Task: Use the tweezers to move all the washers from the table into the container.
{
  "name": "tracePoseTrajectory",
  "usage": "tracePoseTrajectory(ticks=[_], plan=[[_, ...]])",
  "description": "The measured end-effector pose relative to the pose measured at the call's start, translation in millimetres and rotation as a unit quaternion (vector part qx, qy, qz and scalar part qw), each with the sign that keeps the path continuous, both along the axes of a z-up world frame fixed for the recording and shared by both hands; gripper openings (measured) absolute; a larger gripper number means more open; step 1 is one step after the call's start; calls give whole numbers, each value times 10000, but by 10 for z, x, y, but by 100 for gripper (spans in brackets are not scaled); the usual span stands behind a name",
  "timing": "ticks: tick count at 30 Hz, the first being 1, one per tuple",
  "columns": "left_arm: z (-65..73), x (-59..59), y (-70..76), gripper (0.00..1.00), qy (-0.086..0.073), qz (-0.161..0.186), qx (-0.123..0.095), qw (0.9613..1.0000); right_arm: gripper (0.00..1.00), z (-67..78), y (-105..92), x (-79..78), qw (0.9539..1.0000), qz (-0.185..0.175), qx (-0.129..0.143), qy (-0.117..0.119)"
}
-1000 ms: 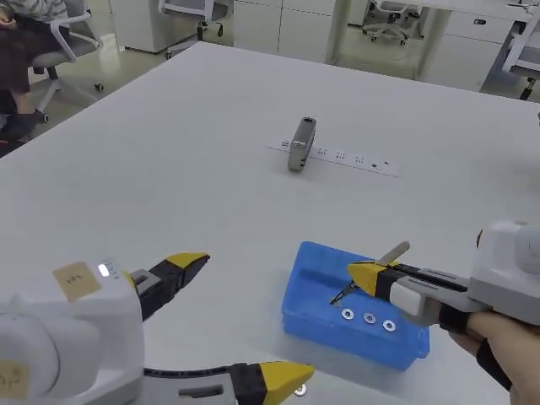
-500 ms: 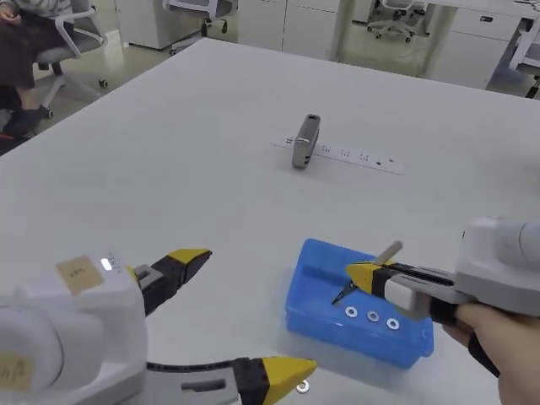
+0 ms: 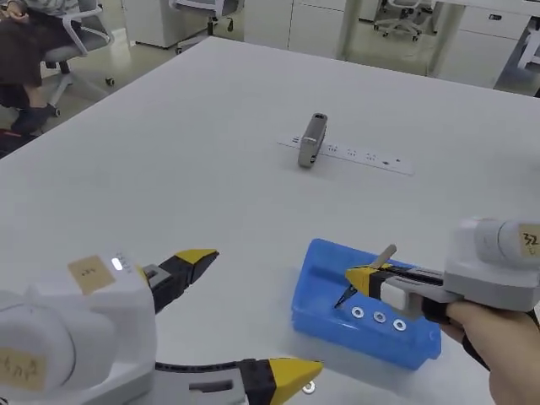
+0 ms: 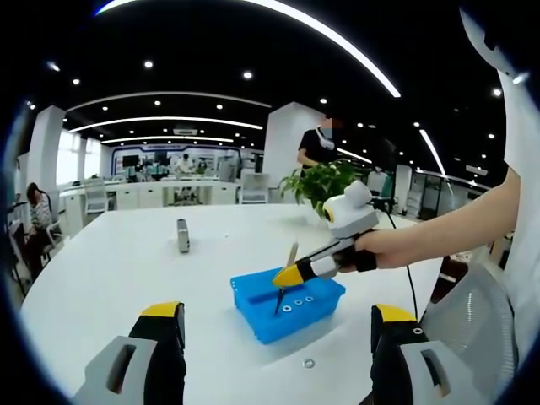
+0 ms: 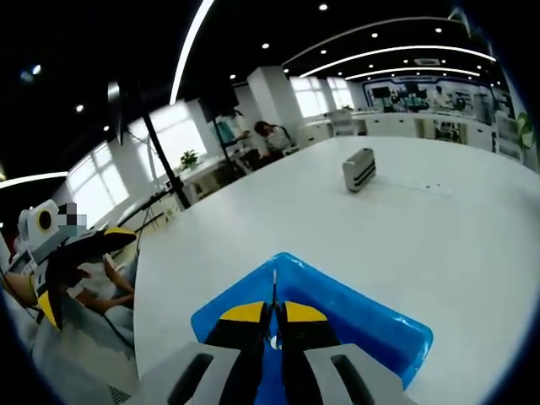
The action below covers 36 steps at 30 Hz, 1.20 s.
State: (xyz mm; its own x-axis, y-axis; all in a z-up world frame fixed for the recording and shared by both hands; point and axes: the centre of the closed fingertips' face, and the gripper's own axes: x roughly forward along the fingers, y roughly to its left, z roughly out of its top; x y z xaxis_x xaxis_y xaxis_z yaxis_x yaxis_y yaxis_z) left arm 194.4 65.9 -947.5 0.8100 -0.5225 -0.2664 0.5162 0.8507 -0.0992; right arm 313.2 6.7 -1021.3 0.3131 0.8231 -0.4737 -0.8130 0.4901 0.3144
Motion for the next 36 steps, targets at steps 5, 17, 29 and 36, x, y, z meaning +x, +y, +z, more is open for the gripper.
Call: tracePoseTrajectory(ticks=[5,17,29,36], plan=[[-10,-1,-1,93,29,-7,8,10000,3,-13,-8,8,10000,-18,-29,-6],[-11,1,-5,93,26,-20,13,10000,3,-28,19,-8,9998,74,-138,-118],[-8,0,-5,93,18,-17,11,10000,3,23,20,-20,9995,116,-138,-248],[-8,-3,-15,93,19,-42,22,10000,3,147,17,-84,9993,120,-12,-349]])
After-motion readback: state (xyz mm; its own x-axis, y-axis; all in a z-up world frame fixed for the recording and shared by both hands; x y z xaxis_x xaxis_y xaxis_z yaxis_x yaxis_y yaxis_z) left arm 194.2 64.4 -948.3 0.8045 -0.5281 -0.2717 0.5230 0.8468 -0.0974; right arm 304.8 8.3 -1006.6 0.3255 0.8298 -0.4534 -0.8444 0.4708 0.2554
